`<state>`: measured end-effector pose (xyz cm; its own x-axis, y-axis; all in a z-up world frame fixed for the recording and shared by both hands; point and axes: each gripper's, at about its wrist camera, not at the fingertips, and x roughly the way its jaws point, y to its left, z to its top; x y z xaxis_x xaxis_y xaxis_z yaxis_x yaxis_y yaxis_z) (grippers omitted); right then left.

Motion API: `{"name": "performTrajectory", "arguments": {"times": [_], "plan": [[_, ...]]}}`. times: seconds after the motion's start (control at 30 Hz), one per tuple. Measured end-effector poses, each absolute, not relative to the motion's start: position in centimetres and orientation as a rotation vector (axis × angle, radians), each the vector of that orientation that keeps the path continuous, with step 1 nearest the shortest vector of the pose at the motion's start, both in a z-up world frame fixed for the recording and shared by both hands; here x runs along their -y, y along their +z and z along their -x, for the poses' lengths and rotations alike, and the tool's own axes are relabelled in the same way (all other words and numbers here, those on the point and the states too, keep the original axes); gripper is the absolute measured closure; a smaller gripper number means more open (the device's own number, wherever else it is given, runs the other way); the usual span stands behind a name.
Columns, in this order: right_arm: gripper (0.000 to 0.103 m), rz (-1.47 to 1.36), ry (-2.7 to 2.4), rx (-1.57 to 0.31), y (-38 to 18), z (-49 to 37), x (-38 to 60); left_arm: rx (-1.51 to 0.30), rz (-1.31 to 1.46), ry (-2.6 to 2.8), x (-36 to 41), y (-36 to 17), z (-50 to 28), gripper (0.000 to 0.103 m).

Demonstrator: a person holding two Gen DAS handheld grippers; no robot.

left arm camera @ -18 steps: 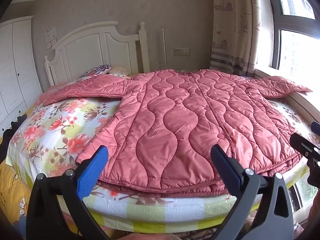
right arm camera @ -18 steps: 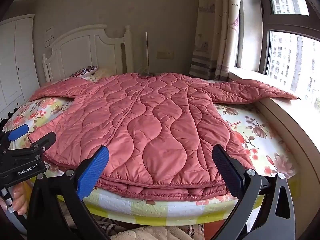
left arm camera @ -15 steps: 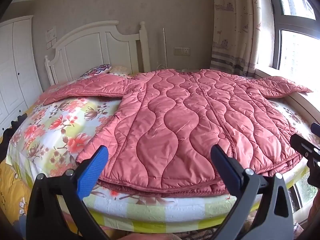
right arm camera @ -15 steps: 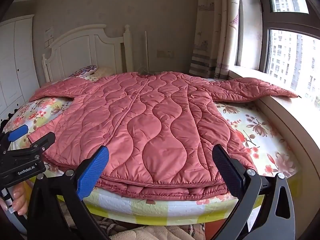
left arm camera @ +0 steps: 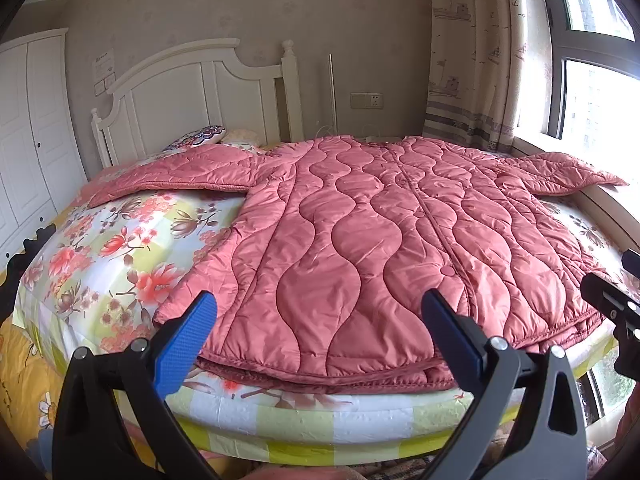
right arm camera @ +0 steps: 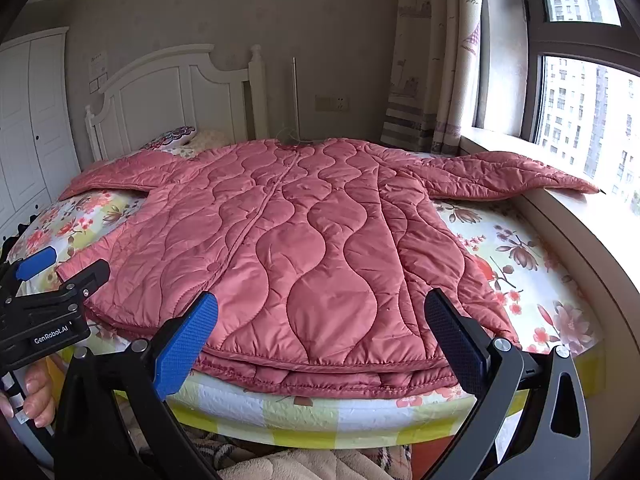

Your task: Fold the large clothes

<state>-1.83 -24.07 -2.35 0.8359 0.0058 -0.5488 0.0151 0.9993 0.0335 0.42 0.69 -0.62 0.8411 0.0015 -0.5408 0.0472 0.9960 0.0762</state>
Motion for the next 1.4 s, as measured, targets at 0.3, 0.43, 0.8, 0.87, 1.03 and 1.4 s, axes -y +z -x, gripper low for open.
{"name": "performTrajectory", "arguments": {"times": [0.3, 0.43, 0.8, 0.87, 1.03, 1.4], "plan": [[0.004, -0.04, -0.003, -0.587, -2.6, 1.8, 24.1, -0.574, -0.088, -0.023, -0.9, -0.7, -0.5, 0.002], [0.004, -0.042, -0.003, -0.589, -2.5, 1.7, 24.2, -0.575, -0.087, -0.022, -1.0, -0.8, -0.5, 0.002], [0.004, -0.055, -0.003, -0.601, -2.9, 1.5, 24.3, -0.578, -0.088, -0.023, -1.1, -0.9, -0.5, 0.002], [0.004, -0.058, -0.002, -0.605, -3.0, 1.6, 24.4, -0.58, -0.085, -0.023, -1.4, -1.2, -0.4, 0.002], [0.004, -0.064, -0.001, -0.615, -3.1, 1.4, 24.5, -0.591, -0.079, -0.019, -1.7, -1.6, -0.5, 0.002], [0.004, -0.072, 0.0, -0.63, -3.3, 1.2, 24.6, -0.605, -0.08, -0.017, -1.4, -1.5, -0.5, 0.002]]}}
